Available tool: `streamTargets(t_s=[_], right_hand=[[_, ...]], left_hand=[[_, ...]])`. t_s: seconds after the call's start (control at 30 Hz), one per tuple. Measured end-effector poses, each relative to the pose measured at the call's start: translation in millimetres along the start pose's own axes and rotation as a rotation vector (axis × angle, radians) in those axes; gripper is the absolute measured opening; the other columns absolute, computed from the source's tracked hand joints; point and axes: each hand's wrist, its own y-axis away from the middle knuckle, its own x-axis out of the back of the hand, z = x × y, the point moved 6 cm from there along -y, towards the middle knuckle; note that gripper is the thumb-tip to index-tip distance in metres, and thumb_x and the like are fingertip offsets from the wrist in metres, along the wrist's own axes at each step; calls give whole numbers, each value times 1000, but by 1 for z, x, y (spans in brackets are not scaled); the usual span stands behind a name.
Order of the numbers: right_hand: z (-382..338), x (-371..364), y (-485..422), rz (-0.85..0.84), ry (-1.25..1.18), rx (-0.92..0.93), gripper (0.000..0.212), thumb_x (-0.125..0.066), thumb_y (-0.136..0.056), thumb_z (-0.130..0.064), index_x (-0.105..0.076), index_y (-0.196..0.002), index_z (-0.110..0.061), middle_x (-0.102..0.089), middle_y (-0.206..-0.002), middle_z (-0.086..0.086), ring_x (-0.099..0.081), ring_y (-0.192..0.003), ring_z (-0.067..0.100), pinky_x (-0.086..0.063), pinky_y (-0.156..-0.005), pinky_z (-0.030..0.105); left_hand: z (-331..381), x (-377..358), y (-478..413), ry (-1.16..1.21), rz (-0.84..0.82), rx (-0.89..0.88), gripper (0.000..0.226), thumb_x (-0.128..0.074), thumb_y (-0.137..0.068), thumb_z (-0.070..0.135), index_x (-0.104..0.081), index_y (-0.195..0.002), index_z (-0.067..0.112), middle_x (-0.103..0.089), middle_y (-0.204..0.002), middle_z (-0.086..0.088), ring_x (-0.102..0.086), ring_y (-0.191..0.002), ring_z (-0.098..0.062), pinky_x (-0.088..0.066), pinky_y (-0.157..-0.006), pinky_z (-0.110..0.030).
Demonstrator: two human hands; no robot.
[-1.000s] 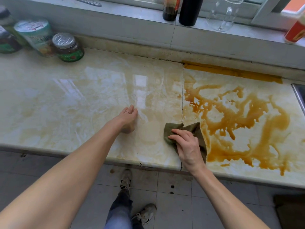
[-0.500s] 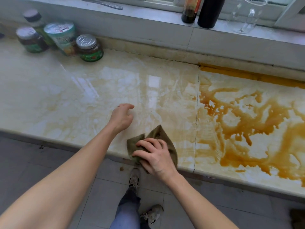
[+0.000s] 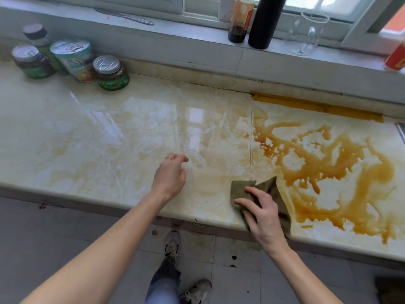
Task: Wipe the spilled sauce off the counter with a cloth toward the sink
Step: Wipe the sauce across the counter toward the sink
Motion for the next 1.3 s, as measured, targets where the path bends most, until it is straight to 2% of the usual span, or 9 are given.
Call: streamTargets(t_s=[0.13,0.27,0.5,0.6,0.7,0.9,1.07,1.2,1.3], right_hand=[[18,-7,3,-98,202,58,40,-40,-93,-38,-57,-130,-38,-48,-145,-4,-39,-134,21,-27,-103,56],[37,7,-18,48,109,-117,38,-47,-90,-20,-66,-122,-27,-56,-137,1,-48,-124,30,-38,-91,51],[-30,-45,-28,-149,201,273,42,-44,-89,-26,-58,-127,-37,-52,-142,-8,-48,-127,22,-40,-92,51],[-6,-35,-70,-167,231,119,40,-40,-94,-35,-55,-130,-42,-50,-144,-8,-45,-133,23,-32,-102,56],[10,-28,-83,-128,107,-99,37,-56,-95,-16,-62,-127,-34,-48,-146,-2,-39,-136,28,-33,-98,59],[-63,-73,-61,-222,141,404,56,-60,-81,-11,-53,-131,-36,-48,-146,-4,-44,-134,25,-40,-93,65],[-22,-62,-112,-253,261,73,43,-27,-98,-43,-46,-137,-46,-38,-152,-11,-31,-142,21,-16,-111,61],[1,-41,-120,-258,213,-185,44,-42,-100,-26,-44,-141,-41,-27,-158,-9,-17,-146,22,-16,-111,65],[-33,-53,-98,-264,232,-18,55,-50,-90,-12,-46,-140,-36,-31,-156,-7,-25,-143,26,-27,-101,69]], left_hand=[[38,-29,23,-70,-107,-149,48,-46,-86,0,-49,-133,12,-45,-139,-7,-48,-122,-25,-45,-98,-34],[52,-54,34,-180,-193,-180,56,-46,-88,1,-34,-142,11,-30,-151,-8,-32,-135,-26,-34,-108,-33],[51,-51,29,-103,-178,-150,59,-45,-89,4,-30,-145,17,-35,-147,-1,-40,-130,-23,-41,-100,-33],[50,-43,34,-60,-140,-128,65,-43,-85,-4,-28,-145,16,-32,-149,-5,-42,-129,-25,-42,-100,-33],[40,-30,36,-42,-33,-65,71,-44,-82,-9,-26,-146,16,-23,-153,-8,-40,-132,-27,-45,-99,-35],[21,-18,26,-29,31,41,65,-47,-85,-3,-29,-143,18,-24,-152,-8,-42,-130,-28,-43,-102,-36],[19,-16,22,-93,-10,39,66,-45,-84,-6,-27,-144,13,-22,-154,-13,-34,-135,-31,-34,-110,-34],[6,-16,18,-128,-18,59,69,-44,-84,-8,-23,-146,14,-17,-156,-12,-27,-140,-30,-28,-113,-33],[-3,-20,18,-143,-19,72,68,-46,-86,-3,-21,-147,14,-15,-157,-10,-25,-141,-27,-25,-114,-30]])
